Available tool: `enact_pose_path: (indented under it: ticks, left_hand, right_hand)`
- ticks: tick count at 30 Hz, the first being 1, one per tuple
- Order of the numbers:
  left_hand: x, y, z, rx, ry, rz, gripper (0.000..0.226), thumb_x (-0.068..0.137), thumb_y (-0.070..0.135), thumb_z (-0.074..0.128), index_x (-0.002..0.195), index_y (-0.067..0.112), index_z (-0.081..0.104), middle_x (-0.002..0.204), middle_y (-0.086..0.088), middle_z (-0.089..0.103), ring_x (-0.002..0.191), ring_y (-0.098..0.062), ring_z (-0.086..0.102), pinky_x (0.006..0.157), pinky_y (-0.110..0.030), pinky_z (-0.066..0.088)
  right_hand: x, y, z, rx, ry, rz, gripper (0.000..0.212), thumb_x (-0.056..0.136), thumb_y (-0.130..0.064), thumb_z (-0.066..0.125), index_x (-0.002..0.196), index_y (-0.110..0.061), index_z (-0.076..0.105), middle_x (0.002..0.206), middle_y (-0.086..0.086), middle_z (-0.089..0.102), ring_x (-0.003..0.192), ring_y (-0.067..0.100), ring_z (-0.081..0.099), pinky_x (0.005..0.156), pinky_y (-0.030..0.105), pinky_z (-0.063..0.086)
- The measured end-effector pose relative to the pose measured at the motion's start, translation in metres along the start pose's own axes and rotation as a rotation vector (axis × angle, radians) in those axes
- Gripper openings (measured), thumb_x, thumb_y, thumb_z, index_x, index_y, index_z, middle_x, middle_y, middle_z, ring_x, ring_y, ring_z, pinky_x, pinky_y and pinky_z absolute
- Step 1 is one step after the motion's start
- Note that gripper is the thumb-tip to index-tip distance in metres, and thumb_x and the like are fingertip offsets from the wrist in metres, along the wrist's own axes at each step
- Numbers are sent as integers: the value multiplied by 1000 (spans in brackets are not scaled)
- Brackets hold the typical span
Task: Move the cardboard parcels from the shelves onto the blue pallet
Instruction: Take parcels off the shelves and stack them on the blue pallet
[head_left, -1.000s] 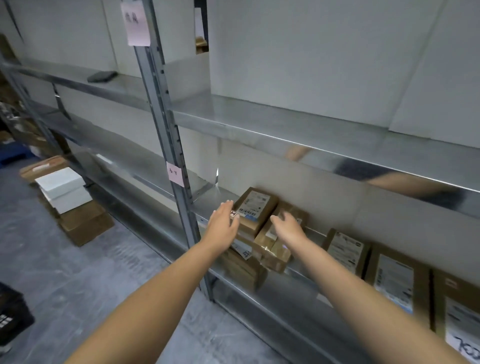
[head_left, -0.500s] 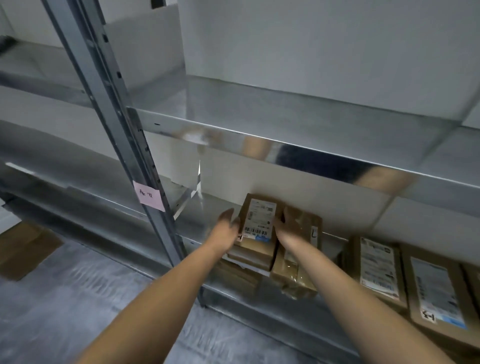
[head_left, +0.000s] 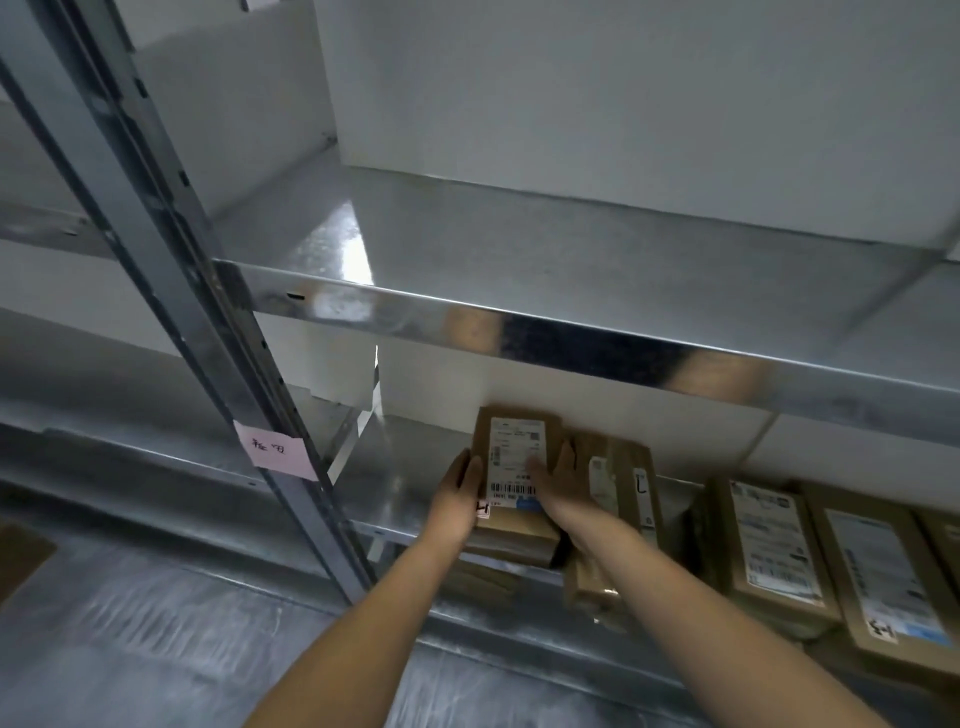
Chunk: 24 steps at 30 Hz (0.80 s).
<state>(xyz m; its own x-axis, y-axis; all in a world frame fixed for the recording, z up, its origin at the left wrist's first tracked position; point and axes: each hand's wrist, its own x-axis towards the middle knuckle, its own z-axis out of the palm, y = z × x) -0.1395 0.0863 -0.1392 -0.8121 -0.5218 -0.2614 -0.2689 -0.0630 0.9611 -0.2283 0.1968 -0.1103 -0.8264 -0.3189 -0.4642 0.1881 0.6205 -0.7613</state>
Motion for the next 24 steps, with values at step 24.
enact_pose_path:
  ticks: [24]
  left_hand:
    - [-229,46,44,-45,324,6,49,105,44,36,150,28,36,114,2,69,94,-12,71,80,-31,59]
  right_hand:
    - [-181,43,-62,390,-292,-313,50,105,-22,32,154,-29,20,144,3,51,115,18,61,96,37,51]
